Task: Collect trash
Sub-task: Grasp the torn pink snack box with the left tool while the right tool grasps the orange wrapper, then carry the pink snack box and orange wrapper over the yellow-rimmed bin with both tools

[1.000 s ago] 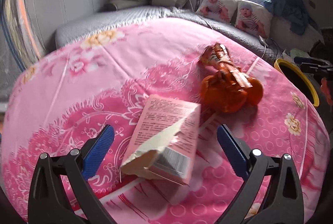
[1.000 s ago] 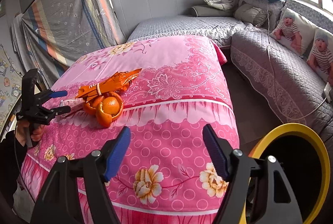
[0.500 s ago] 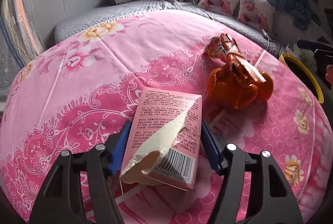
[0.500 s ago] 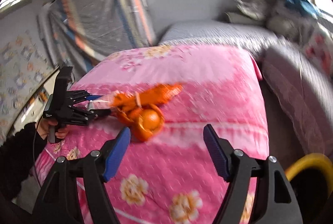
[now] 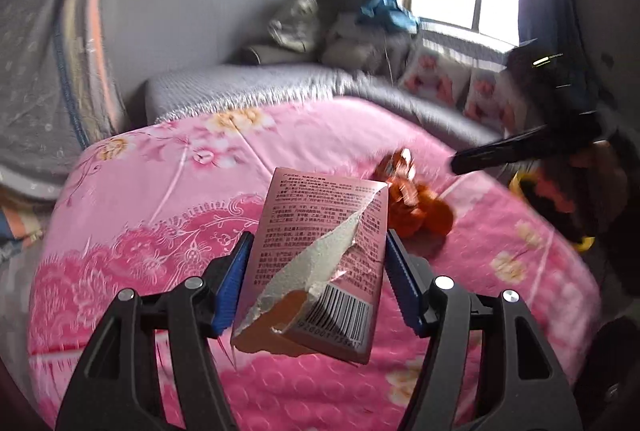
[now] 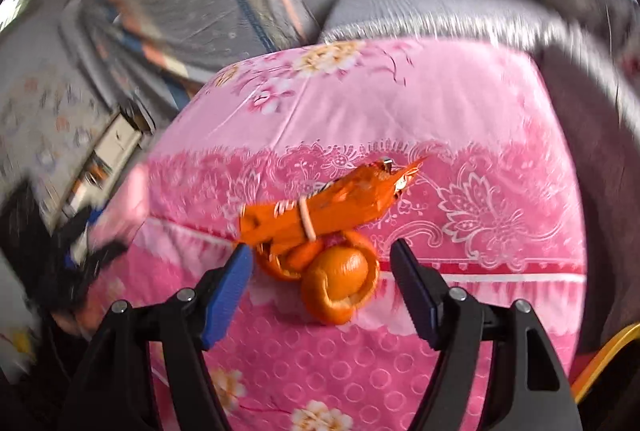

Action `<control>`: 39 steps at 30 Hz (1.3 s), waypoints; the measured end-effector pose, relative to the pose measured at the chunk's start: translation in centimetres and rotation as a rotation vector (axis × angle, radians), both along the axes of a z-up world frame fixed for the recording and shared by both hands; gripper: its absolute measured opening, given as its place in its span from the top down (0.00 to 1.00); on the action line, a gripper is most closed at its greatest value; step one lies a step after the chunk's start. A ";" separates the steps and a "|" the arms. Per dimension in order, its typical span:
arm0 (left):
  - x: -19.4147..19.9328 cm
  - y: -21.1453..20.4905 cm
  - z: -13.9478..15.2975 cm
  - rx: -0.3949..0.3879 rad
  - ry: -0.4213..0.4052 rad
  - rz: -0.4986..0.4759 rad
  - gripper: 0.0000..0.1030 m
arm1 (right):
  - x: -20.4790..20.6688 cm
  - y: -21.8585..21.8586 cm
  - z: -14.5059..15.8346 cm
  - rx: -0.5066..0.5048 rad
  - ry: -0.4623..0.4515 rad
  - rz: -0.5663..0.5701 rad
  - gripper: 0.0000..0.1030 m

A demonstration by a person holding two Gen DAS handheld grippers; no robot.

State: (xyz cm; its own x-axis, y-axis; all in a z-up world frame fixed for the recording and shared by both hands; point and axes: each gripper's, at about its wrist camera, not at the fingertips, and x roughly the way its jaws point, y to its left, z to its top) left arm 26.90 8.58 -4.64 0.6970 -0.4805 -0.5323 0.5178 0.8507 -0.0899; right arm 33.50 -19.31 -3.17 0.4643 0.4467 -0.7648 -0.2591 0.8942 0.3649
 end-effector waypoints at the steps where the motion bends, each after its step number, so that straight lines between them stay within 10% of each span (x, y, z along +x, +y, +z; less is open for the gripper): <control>1: -0.7 0.6 0.4 -0.033 -0.005 0.015 0.40 | 0.9 -0.3 -0.1 0.034 0.040 -0.014 0.33; 6: -2.4 1.9 1.2 -0.122 -0.011 0.047 0.40 | 5.5 -1.4 -1.7 0.153 0.216 -0.109 0.39; 14: -4.4 2.2 1.4 -0.189 -0.012 0.029 0.39 | 9.0 0.4 -4.5 0.037 0.283 -0.167 0.51; 17: -4.9 2.5 1.5 -0.207 -0.009 0.042 0.39 | 9.0 2.7 -3.4 -0.016 0.222 -0.115 0.67; 27: -7.9 2.8 3.1 -0.225 -0.044 0.095 0.39 | 0.2 6.7 1.9 0.135 0.121 0.206 0.70; 39: -11.3 -5.7 8.8 -0.197 -0.131 0.177 0.39 | -12.5 -3.7 7.7 0.149 -0.154 0.049 0.70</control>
